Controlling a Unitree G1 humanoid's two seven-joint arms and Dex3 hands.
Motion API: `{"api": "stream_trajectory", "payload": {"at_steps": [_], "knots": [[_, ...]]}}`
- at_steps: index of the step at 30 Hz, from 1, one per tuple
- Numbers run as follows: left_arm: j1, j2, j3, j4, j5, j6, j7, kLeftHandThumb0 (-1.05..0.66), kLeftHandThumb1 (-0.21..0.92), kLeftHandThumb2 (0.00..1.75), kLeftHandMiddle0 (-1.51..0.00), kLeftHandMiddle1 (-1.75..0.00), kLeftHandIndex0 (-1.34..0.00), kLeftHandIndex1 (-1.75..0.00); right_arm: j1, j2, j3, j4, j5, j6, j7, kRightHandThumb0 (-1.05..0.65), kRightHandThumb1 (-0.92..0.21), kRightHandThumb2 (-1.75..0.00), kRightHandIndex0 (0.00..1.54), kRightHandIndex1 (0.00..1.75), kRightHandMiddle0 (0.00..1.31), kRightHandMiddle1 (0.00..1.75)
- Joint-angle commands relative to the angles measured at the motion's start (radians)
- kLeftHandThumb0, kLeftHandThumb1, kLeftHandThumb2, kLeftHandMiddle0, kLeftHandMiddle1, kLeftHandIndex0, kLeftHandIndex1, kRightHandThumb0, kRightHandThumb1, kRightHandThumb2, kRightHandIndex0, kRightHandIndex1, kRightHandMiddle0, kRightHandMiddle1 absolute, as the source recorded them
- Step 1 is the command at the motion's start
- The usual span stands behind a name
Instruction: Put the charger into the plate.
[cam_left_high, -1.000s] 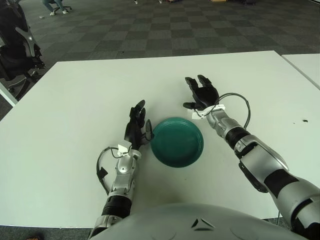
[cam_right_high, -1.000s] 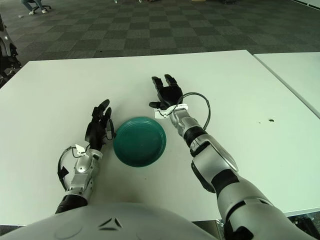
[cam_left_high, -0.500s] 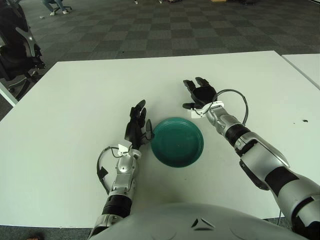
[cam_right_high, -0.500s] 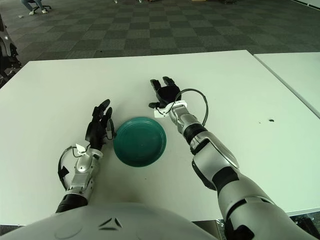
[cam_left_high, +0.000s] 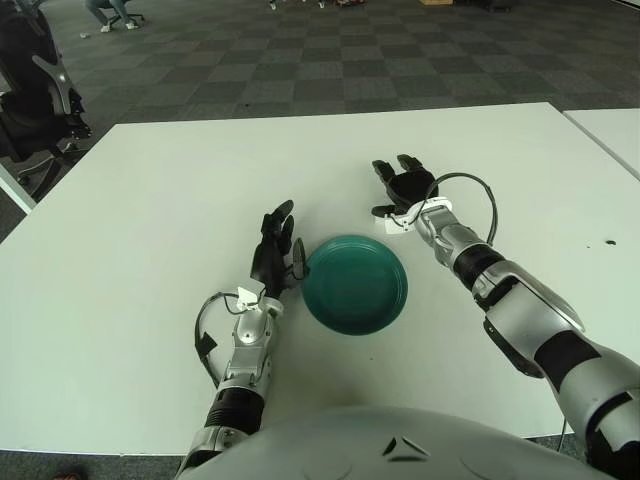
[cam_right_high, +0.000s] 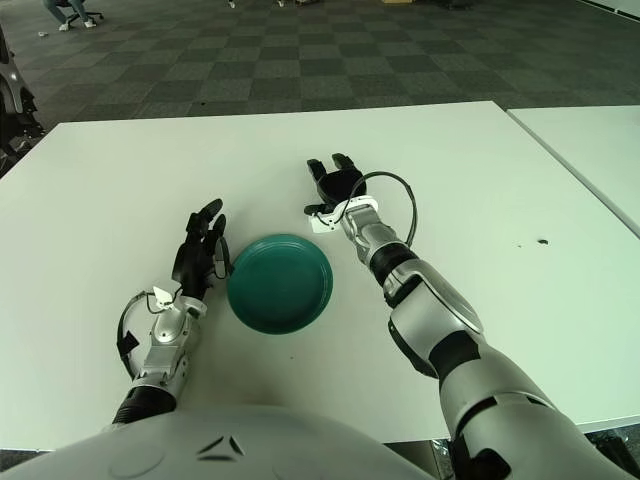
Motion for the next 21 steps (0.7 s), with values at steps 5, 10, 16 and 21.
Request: {"api": "stream_trajectory", "payload": {"at_steps": [5, 10, 16, 21], "knots": [[0.089, -0.067, -0.022, 0.105, -0.003, 0.007, 0.017, -0.89, 0.92, 0.97, -0.26, 0.00, 0.00, -0.79, 0.015, 0.018, 0.012, 0.108, 0.010, 0.000, 0.064, -0.88, -0.92, -0.72, 0.07, 0.00, 0.00, 0.04], [0.088, -0.069, -0.016, 0.112, -0.007, 0.002, 0.019, -0.86, 0.92, 0.97, -0.28, -0.01, 0.00, -0.76, 0.013, 0.028, 0.001, 0.141, 0.032, 0.000, 0.085, -0.90, -0.92, -0.71, 0.07, 0.00, 0.00, 0.04], [0.093, -0.075, -0.012, 0.107, -0.024, 0.004, 0.011, -0.83, 0.92, 0.98, -0.30, -0.02, 0.00, -0.75, 0.015, 0.034, -0.002, 0.158, 0.039, 0.000, 0.085, -0.91, -0.92, -0.71, 0.08, 0.00, 0.00, 0.04], [0.099, -0.078, -0.017, 0.092, -0.020, 0.015, 0.020, -0.81, 0.92, 0.99, -0.32, -0.02, 0.00, -0.75, 0.020, 0.041, -0.002, 0.171, 0.039, 0.006, 0.095, -0.92, -0.92, -0.72, 0.07, 0.00, 0.00, 0.02]]}}
